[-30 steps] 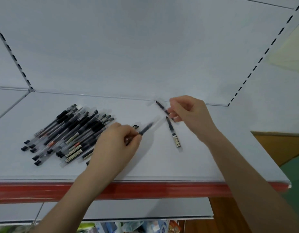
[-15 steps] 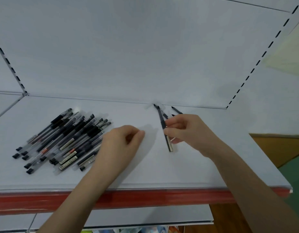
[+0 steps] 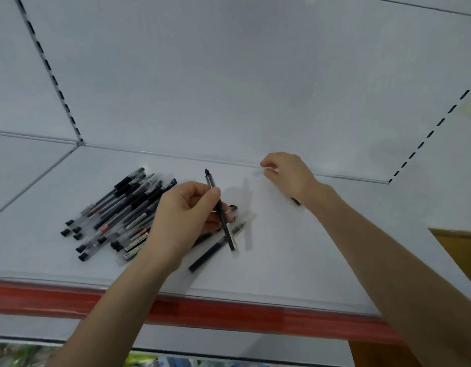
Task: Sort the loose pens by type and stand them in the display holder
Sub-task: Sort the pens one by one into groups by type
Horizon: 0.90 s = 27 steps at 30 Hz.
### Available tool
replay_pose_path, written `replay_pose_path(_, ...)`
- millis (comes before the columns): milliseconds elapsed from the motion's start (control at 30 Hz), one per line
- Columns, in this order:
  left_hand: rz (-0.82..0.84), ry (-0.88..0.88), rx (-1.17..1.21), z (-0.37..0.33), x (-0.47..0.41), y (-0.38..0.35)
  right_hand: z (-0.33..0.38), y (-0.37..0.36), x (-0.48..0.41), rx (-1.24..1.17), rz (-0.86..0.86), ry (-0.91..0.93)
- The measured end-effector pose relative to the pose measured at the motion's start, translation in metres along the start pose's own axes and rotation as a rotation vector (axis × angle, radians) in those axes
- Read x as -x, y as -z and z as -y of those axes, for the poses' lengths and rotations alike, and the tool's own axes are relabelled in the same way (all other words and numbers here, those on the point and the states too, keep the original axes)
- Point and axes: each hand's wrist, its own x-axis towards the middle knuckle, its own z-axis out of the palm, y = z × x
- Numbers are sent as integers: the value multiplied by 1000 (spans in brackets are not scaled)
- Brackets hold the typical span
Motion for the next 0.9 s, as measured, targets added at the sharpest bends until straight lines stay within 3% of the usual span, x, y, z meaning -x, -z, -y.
replay_pose_path(167, -20, -31, -42, 2, 4, 17, 3, -23, -26, 496, 61, 151)
replay_pose_path(233, -12, -52, -78, 2, 5, 20, 8, -23, -27, 512, 39, 155)
replay_pose_path(300, -6, -50, -70, 2, 6, 22, 18, -17, -21, 170, -9, 68)
replay_pose_path(433, 14, -62, -15, -1, 10, 18, 53, 21, 12, -817, -2, -115)
replay_pose_path(500, 28, -107, -14, -3, 13, 13, 66, 40, 32, -1069, 26, -119)
replay_pose_path(667, 47, -194, -23, -5, 18, -4, 81, 63, 65, -1233, -91, -117)
replay_pose_path(900, 91, -230, -38, -9, 23, -16, 80, 73, 88, -1214, -121, -99)
